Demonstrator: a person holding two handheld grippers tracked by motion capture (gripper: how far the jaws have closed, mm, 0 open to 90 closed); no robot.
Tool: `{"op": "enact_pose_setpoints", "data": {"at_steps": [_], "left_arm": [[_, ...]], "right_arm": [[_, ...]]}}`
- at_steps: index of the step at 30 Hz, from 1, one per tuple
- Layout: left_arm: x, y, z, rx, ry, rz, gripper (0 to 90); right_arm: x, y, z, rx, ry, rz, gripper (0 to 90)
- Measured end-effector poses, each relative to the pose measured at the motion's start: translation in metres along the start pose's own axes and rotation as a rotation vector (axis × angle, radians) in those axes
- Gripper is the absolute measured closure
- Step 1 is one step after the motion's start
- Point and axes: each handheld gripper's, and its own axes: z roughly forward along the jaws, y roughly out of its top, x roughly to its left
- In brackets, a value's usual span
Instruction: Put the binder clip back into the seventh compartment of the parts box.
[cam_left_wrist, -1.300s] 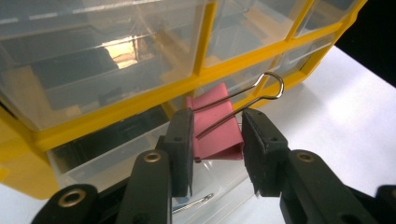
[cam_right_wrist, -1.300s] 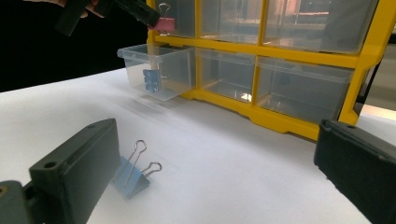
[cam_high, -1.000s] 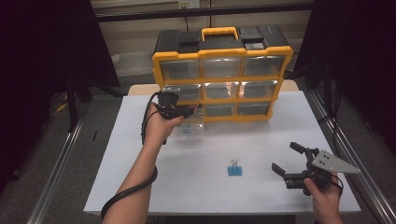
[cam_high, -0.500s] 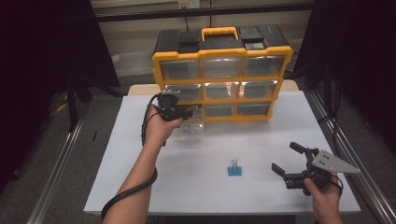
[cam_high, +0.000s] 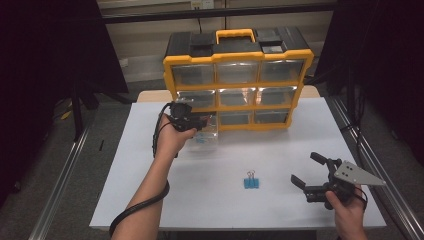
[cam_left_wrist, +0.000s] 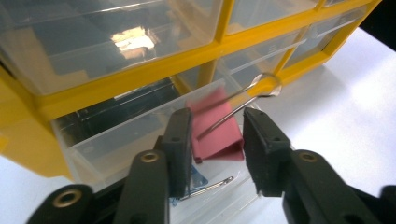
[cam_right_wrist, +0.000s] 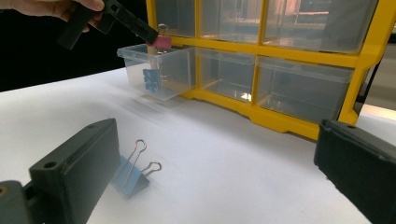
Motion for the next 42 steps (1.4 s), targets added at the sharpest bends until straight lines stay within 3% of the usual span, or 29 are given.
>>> {"op": "enact_pose_setpoints", "data": {"at_steps": [3,8,9,11,18,26,27,29,31,33,42], "left_arm": [[-0.001,-0.001,-0.001,-0.009,-0.008,0.009,53.5],[-0.005,-0.002,-0.003,-0.019,-0.028,-0.002,52.1],[-0.003,-0.002,-0.005,0.004,-0.031,0.034,51.5],[-0.007,-0.004,-0.005,-0.012,-0.037,0.003,49.8],[-0.011,-0.008,-0.005,-0.002,-0.073,0.04,44.0],[-0.023,-0.013,-0.003,-0.012,-0.119,0.024,38.0],[-0.023,-0.013,-0.003,-0.002,-0.123,0.047,37.0],[-0.025,-0.015,-0.003,-0.002,-0.129,0.057,35.3],[-0.028,-0.017,-0.002,-0.014,-0.136,0.044,34.5],[-0.029,-0.019,-0.002,0.007,-0.148,0.066,33.8],[-0.041,-0.028,0.002,-0.009,-0.19,0.082,28.5]], "right_arm": [[0.0,0.0,0.0,0.002,-0.001,0.0,0.0],[0.0,0.0,0.0,0.001,-0.003,-0.002,0.0],[0.0,0.0,0.0,0.001,-0.003,-0.001,0.0],[0.0,0.0,0.0,0.001,-0.004,-0.001,0.0],[0.0,0.0,0.0,0.002,-0.004,0.0,0.0],[0.0,0.0,0.0,0.003,-0.002,-0.003,0.0],[0.0,0.0,0.0,0.003,-0.004,-0.002,0.0],[0.0,0.0,0.0,0.003,-0.004,-0.003,0.0],[0.0,0.0,0.0,0.003,-0.002,-0.003,0.0],[0.0,0.0,0.0,0.003,-0.003,-0.003,0.0],[0.001,0.0,0.001,0.005,-0.005,-0.004,0.0]]}}
